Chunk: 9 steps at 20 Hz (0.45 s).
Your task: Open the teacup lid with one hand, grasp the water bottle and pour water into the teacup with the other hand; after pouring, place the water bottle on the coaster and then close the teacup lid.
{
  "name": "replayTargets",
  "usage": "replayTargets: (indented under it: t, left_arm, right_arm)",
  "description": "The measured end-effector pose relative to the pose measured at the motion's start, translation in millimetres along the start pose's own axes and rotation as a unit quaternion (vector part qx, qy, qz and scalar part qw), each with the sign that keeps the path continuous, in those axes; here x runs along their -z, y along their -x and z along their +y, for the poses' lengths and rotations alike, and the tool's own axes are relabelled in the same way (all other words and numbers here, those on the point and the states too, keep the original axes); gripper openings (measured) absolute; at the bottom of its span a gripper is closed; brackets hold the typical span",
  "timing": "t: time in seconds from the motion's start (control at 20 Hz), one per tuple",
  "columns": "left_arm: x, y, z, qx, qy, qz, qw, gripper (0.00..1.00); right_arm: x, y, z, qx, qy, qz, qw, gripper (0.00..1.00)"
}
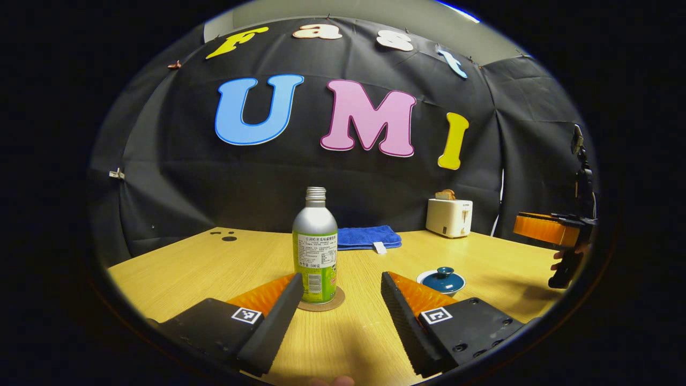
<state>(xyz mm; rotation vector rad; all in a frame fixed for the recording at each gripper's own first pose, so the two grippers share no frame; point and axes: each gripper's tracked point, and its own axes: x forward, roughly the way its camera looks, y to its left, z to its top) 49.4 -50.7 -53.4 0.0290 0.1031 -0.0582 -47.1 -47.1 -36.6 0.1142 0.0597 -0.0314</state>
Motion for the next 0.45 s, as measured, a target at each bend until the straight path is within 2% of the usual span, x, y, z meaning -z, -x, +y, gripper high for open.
replayTargets:
  t: [0.45]
  left_arm:
    - [2.0, -0.8, 11.7, -0.021, 0.003, 0.004, 1.0, 0.92]
  right_arm:
    - [8.8, -1.4, -3.3, 0.011, 0.001, 0.015, 1.0, 0.95]
